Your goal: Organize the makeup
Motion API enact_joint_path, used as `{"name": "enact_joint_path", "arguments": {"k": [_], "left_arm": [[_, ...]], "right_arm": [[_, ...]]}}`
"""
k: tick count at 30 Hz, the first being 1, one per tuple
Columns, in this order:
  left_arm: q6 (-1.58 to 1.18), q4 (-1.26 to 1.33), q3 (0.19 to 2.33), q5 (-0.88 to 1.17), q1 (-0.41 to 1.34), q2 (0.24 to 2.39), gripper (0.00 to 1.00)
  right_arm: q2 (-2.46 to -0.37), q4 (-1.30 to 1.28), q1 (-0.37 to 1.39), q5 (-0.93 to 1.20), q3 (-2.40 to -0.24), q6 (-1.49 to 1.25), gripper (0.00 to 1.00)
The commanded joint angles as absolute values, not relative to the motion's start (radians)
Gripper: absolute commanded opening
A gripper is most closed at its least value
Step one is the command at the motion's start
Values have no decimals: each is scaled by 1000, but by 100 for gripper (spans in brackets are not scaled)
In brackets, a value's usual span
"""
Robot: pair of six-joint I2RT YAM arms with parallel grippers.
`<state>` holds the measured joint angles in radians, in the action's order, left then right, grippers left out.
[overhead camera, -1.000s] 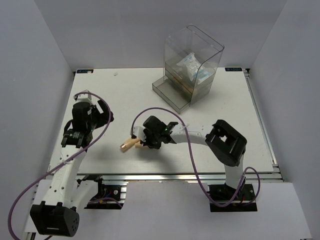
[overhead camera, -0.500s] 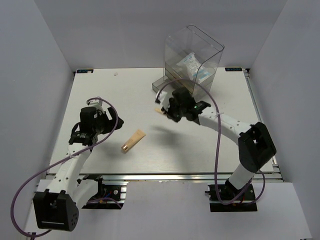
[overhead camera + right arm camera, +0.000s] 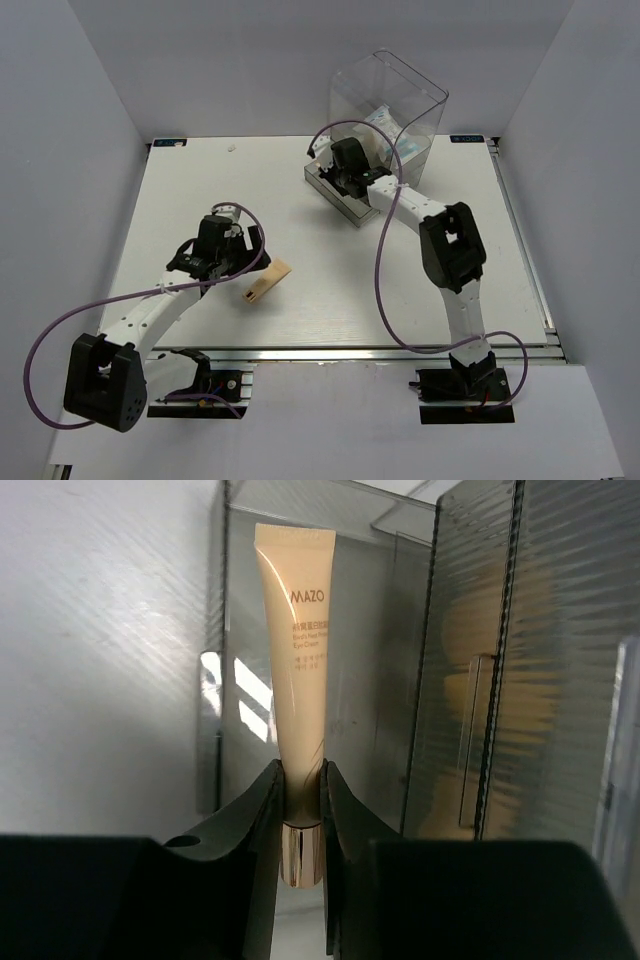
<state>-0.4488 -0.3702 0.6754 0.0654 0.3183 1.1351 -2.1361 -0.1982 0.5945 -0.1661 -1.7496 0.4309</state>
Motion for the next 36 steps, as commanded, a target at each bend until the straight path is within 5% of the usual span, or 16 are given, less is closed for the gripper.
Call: {"name": "enact_joint_path", "arguments": {"k": [1, 6, 11, 14, 20, 25, 36], "left_arm": [[-451, -379, 698, -7, 319, 1106, 93], [-419, -390, 693, -11, 321, 1106, 93], [-361, -362, 670, 43, 325, 1109, 92], [-328, -357, 670, 55, 331, 1126, 92], [-256, -353, 686, 87, 354, 1203, 88], [-178, -368, 744, 83, 394, 1304, 87], [-49, -479, 861, -98, 537, 1558, 80]], "right_arm": [[-2196, -123, 586, -241, -1854, 480, 5], [-2278, -91, 568, -258, -1939, 512, 15], [-2283, -63, 565, -206, -1921, 546, 45], [-2255, -43, 563, -184, -1890, 539, 53], [-2137, -200, 546, 15, -1896, 509, 55], [-1863, -263, 470, 597, -1697, 535, 57], [-1573, -167, 443, 689, -1362, 456, 66]]}}
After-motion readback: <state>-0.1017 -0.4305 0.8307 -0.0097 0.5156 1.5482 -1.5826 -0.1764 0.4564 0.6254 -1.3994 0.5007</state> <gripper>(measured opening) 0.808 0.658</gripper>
